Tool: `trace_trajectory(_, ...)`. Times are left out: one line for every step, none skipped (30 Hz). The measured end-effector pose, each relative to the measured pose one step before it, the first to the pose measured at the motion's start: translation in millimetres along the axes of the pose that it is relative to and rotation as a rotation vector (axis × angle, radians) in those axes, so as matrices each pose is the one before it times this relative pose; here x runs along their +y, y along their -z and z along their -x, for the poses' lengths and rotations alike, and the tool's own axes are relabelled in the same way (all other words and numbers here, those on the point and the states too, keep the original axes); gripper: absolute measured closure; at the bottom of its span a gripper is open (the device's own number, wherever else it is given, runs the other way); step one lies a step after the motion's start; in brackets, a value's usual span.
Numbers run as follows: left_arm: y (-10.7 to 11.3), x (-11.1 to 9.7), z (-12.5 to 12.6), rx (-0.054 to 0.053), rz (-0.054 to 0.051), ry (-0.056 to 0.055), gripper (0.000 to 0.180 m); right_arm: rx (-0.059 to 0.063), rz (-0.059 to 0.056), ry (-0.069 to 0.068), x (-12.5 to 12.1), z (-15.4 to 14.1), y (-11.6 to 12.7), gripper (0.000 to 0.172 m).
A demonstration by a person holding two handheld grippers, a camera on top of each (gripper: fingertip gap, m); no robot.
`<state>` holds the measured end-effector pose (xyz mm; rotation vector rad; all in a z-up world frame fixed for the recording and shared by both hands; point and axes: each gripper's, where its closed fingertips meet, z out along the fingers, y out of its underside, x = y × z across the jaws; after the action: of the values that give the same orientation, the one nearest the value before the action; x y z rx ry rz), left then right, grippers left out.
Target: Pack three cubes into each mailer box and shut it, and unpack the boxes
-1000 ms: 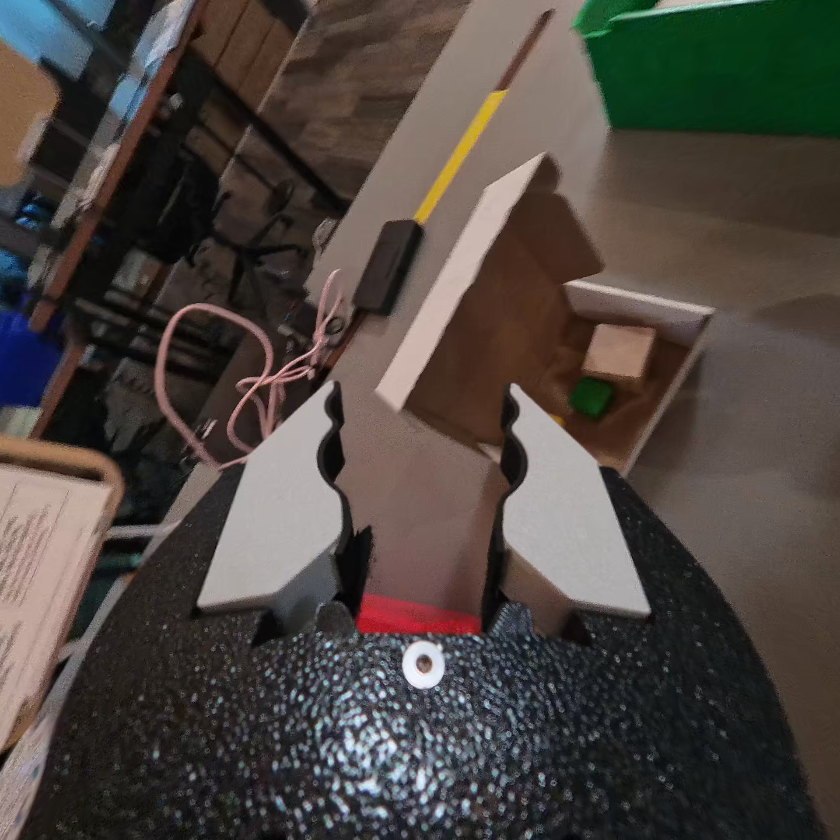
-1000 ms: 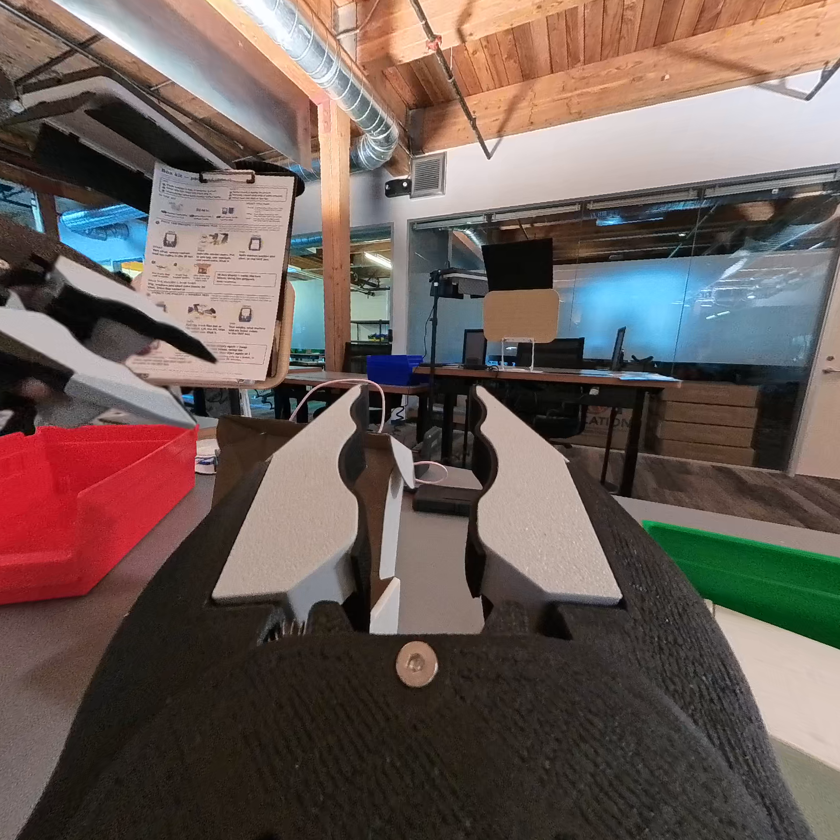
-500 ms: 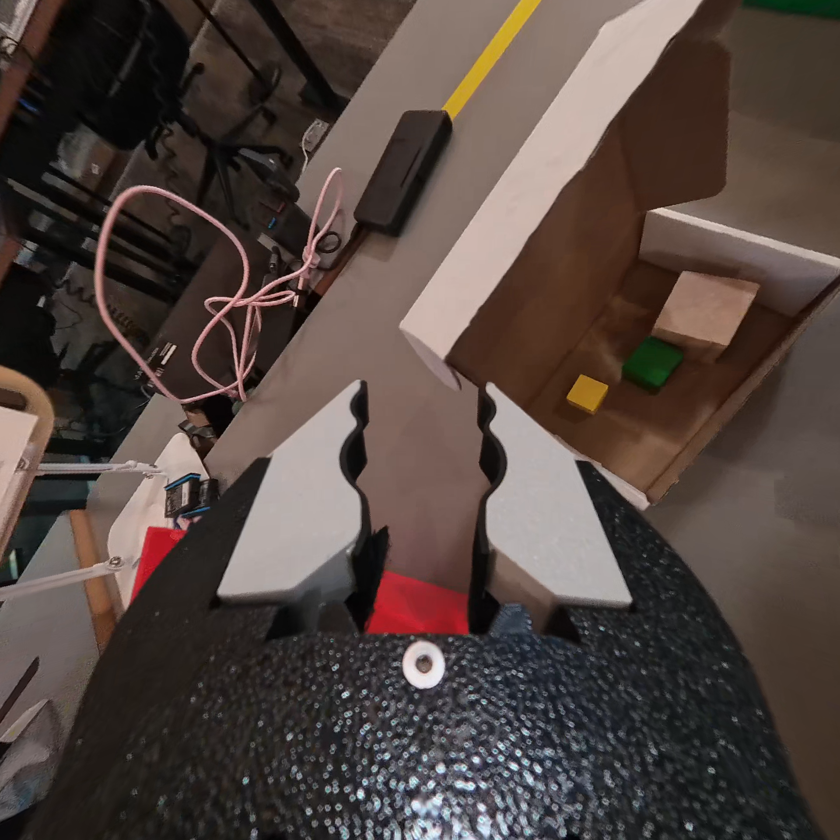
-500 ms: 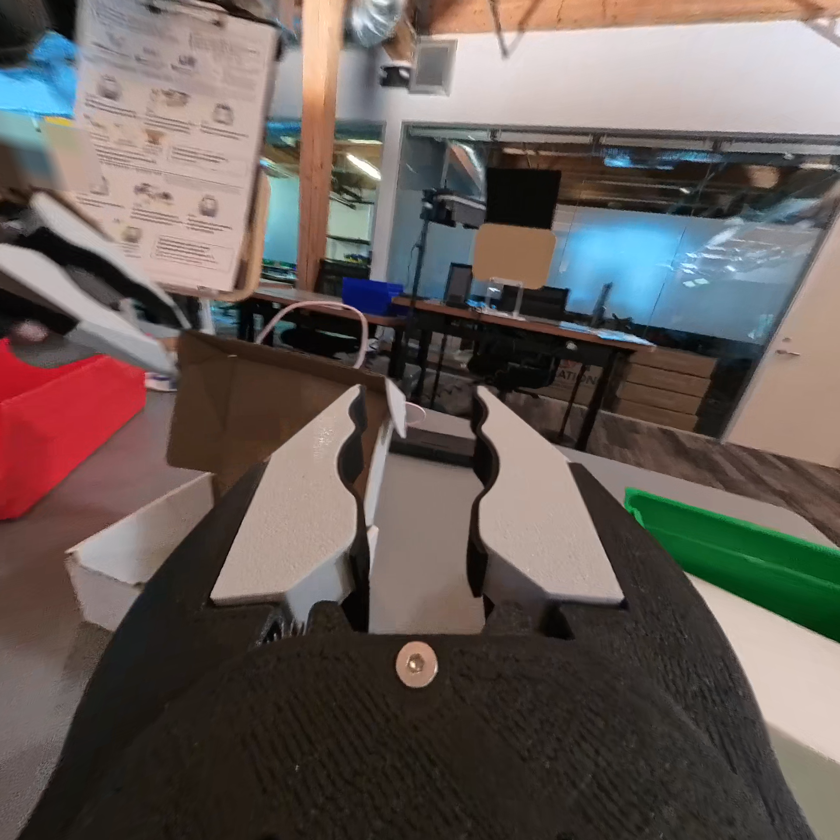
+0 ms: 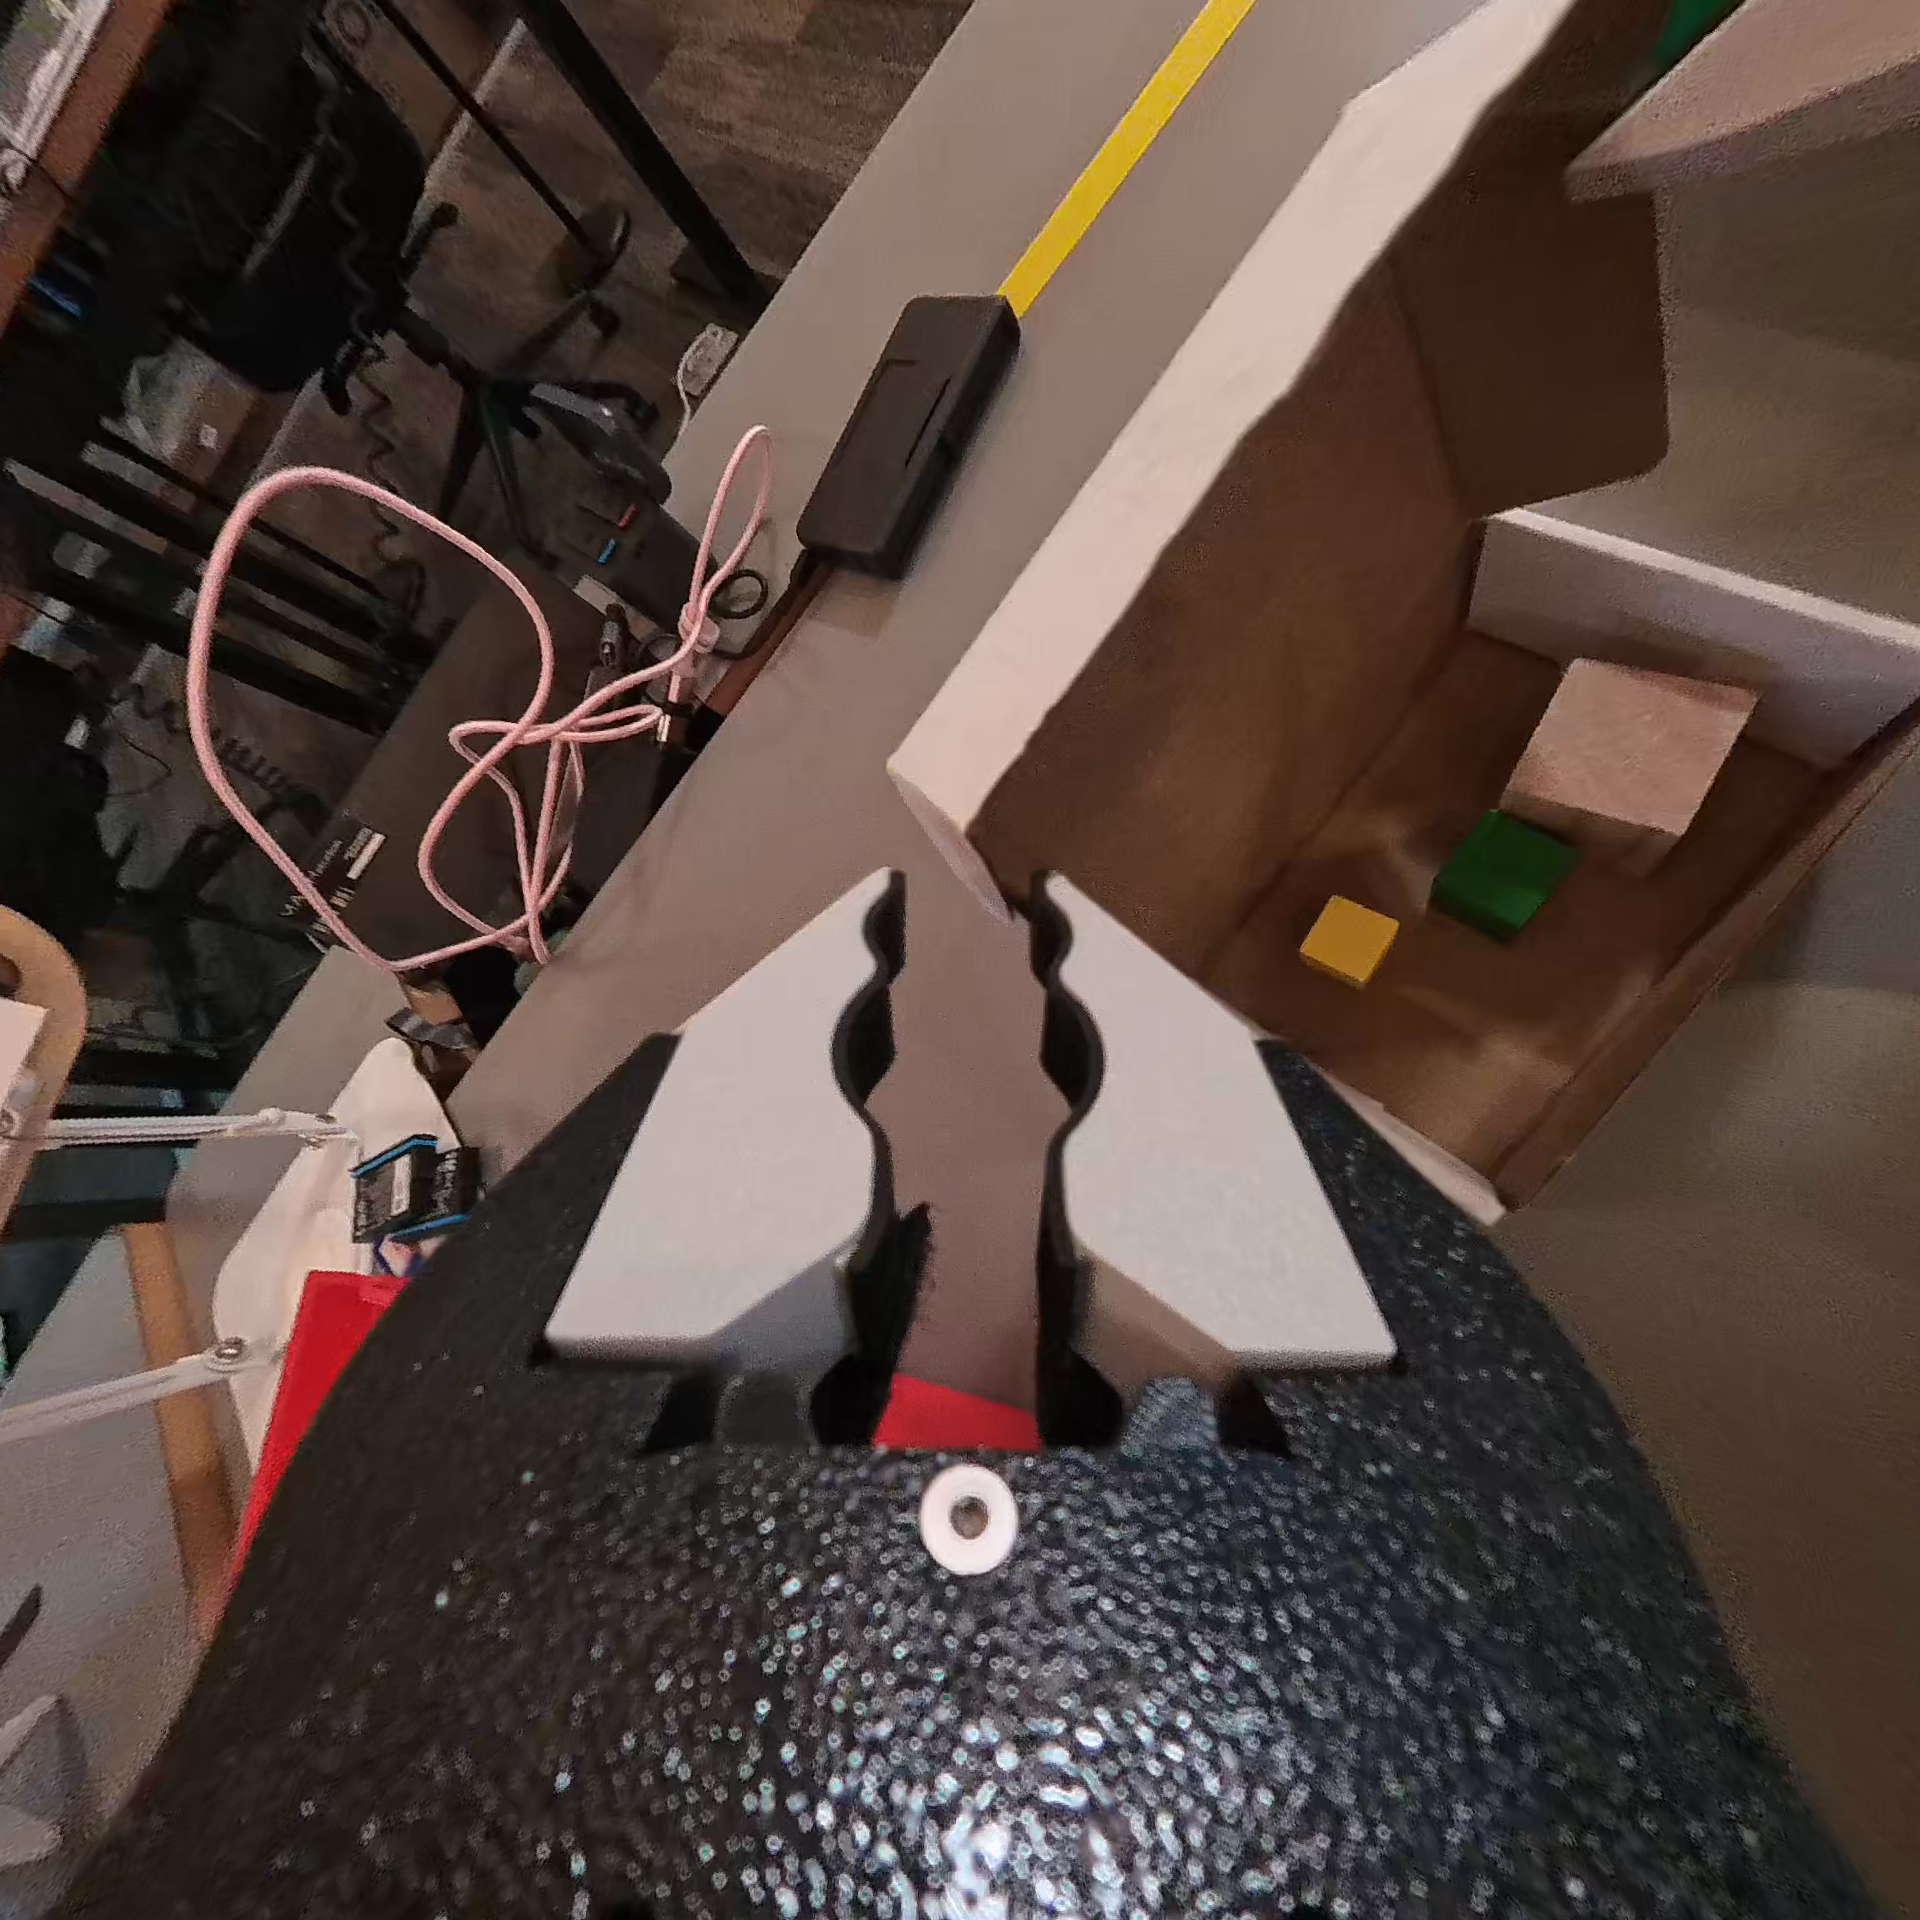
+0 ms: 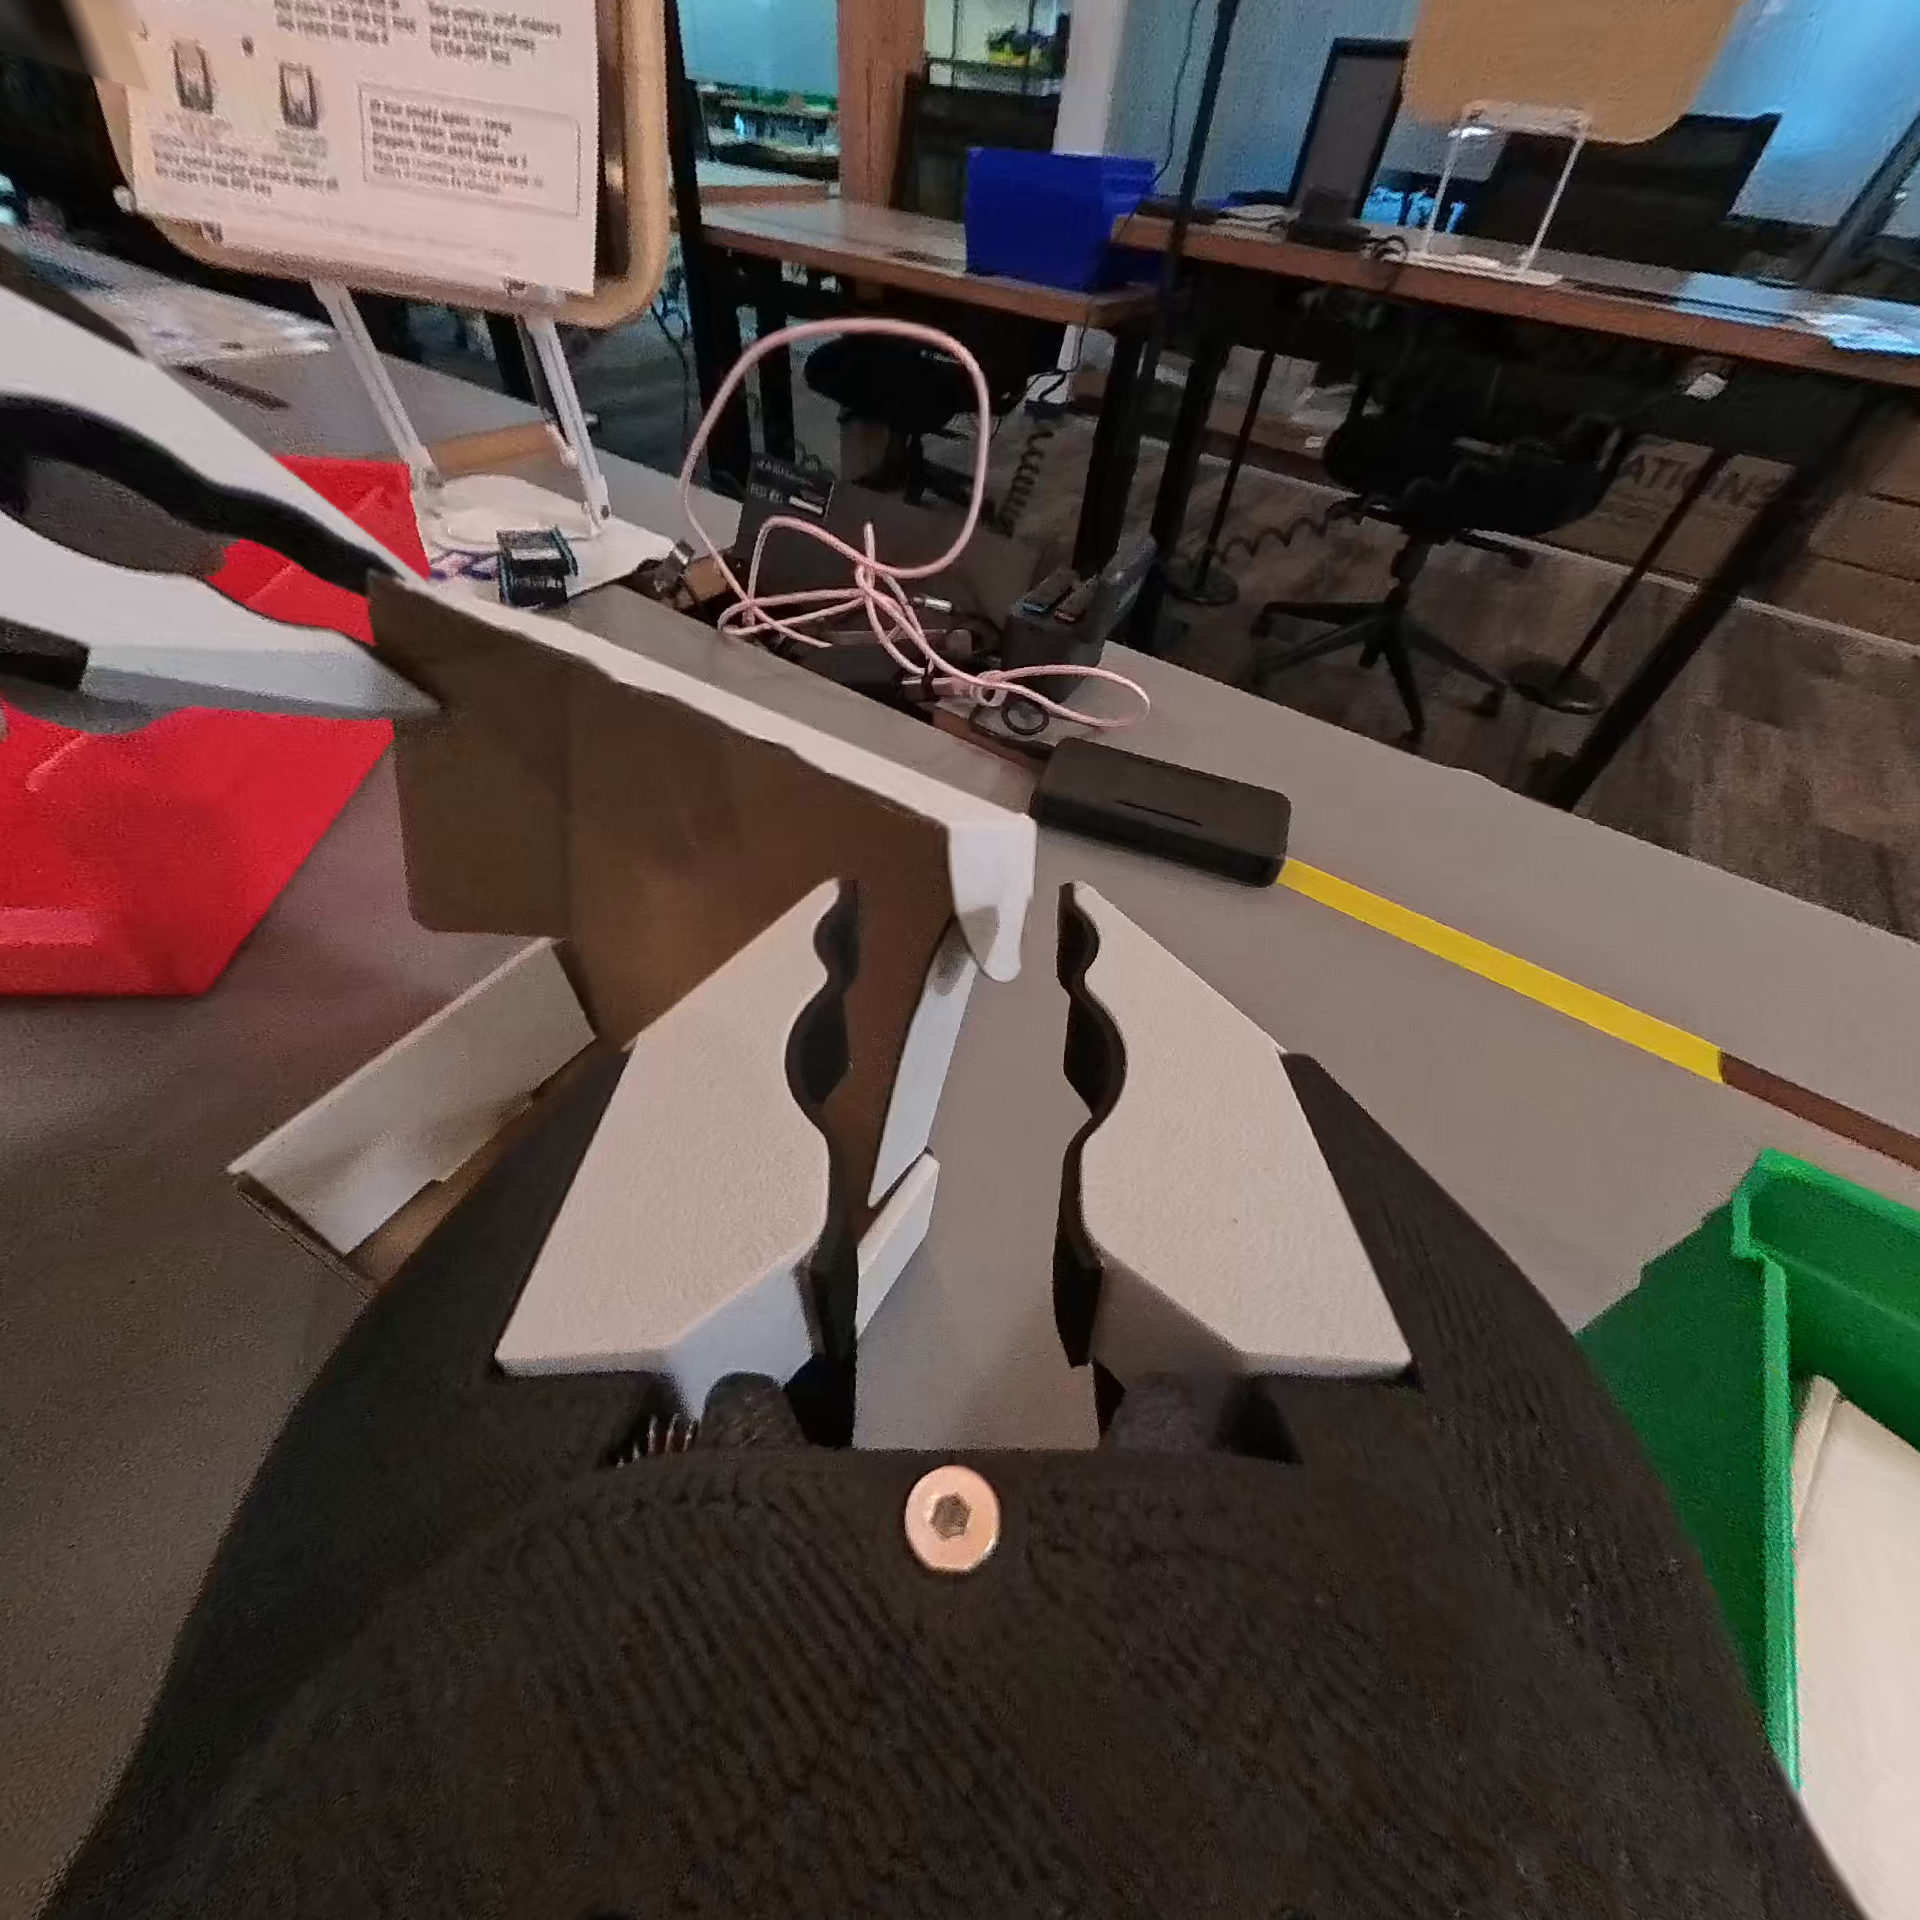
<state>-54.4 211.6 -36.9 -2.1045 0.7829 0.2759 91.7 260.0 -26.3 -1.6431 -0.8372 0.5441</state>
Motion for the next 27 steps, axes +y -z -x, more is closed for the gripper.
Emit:
trace_trajectory(0.34,-0.25,-0.10,-0.0030,-0.0031,-0.0213,0.163,-0.0050,0.0157,0.0153,0.35,1.53,-2.34,0.136)
trace_trajectory(-0.36,-0.72,-1.33,0.0036,-0.0031,-0.0183,0.166,-0.0017,0.0061,0.0179,-0.84,1.53,-1.83,0.143)
trace_trajectory(-0.76,-1.02,-1.88,0.0064,-0.0044,-0.0124,0.172,0.0004,-0.0018,0.0151,-1.23,1.66,-1.35,0.150)
trace_trajectory(-1.11,-0.94,-0.21,-0.0038,-0.0010,-0.0064,0.172,0.0097,0.0061,0.0063,0.42,0.46,-1.18,0.154)
trace_trajectory(-0.67,0.98,1.25,-0.0101,0.0120,-0.0035,0.173,0.0194,0.0099,0.0052,1.75,-0.95,-0.62,0.158)
trace_trajectory(-0.31,1.27,0.09,-0.0015,0.0116,0.0038,0.173,0.0171,0.0051,0.0034,1.59,-0.61,0.55,0.163)
trace_trajectory(0.62,-0.67,-1.13,0.0097,0.0002,0.0086,0.174,0.0133,-0.0007,-0.0074,0.42,-0.14,1.72,0.165)
trace_trajectory(0.69,-0.76,-1.98,0.0145,0.0001,0.0211,0.174,0.0078,-0.0046,-0.0194,-0.19,0.29,2.42,0.167)
trace_trajectory(0.61,-0.06,-0.71,0.0062,0.0036,0.0205,0.175,-0.0014,-0.0005,-0.0239,0.23,1.07,2.26,0.167)
trace_trajectory(0.31,0.25,-0.95,0.0032,0.0038,0.0137,0.175,-0.0055,0.0026,-0.0257,0.62,1.27,1.84,0.167)
trace_trajectory(0.21,-0.09,-0.70,-0.0002,0.0016,0.0118,0.175,-0.0061,0.0050,-0.0220,0.85,1.01,1.68,0.167)
trace_trajectory(0.42,0.08,-0.93,-0.0003,0.0010,0.0120,0.175,-0.0053,0.0053,-0.0151,0.73,0.91,1.66,0.167)
trace_trajectory(0.90,0.17,-1.57,0.0009,-0.0007,0.0126,0.176,-0.0041,0.0047,-0.0125,0.72,0.84,1.58,0.167)
trace_trajectory(1.22,0.64,-1.83,0.0017,-0.0012,0.0158,0.176,-0.0035,0.0039,-0.0102,0.80,0.96,1.53,0.167)
trace_trajectory(1.48,0.83,-2.49,0.0026,-0.0020,0.0164,0.176,-0.0028,0.0048,-0.0069,1.12,0.92,1.53,0.167)
trace_trajectory(1.64,0.54,-2.18,-0.0028,-0.0029,0.0055,0.176,-0.0023,0.0056,-0.0048,1.54,0.92,1.56,0.167)
trace_trajectory(1.44,0.97,-1.57,-0.0095,-0.0023,-0.0047,0.176,-0.0053,0.0054,-0.0058,1.64,1.21,1.59,0.167)
trace_trajectory(1.36,1.70,-1.69,-0.0090,-0.0009,-0.0073,0.176,-0.0096,0.0054,-0.0073,1.41,1.63,1.82,0.167)
trace_trajectory(1.65,1.74,-2.37,-0.0031,-0.0041,-0.0048,0.176,-0.0108,0.0082,-0.0060,1.41,1.64,1.78,0.167)
trace_trajectory(1.81,1.38,-3.08,0.0031,-0.0090,0.0047,0.176,-0.0083,0.0105,-0.0022,1.59,1.37,1.75,0.167)
trace_trajectory(1.87,1.14,-3.48,0.0059,-0.0120,0.0078,0.176,-0.0047,0.0111,-0.0013,1.92,1.08,1.54,0.167)
trace_trajectory(1.95,1.81,-3.91,0.0090,-0.0101,0.0090,0.175,-0.0018,0.0089,-0.0012,2.02,1.16,1.28,0.167)
trace_trajectory(1.96,1.72,-4.25,0.0127,-0.0101,0.0124,0.175,0.0017,0.0078,-0.0019,2.27,0.80,1.11,0.167)
trace_trajectory(1.78,1.85,-4.70,0.0163,-0.0106,0.0137,0.175,0.0041,0.0074,-0.0028,2.52,0.44,1.04,0.168)
trace_trajectory(1.55,1.87,-4.26,0.0137,-0.0096,0.0128,0.175,0.0029,0.0034,-0.0027,2.17,0.48,1.28,0.168)
trace_trajectory(1.09,1.98,-4.07,0.0113,-0.0100,0.0096,0.174,0.0020,0.0005,-0.0044,2.08,0.75,1.57,0.169)
trace_trajectory(0.71,1.84,-3.53,0.0092,-0.0106,0.0094,0.174,0.0010,0.0006,-0.0049,2.40,0.85,1.84,0.169)
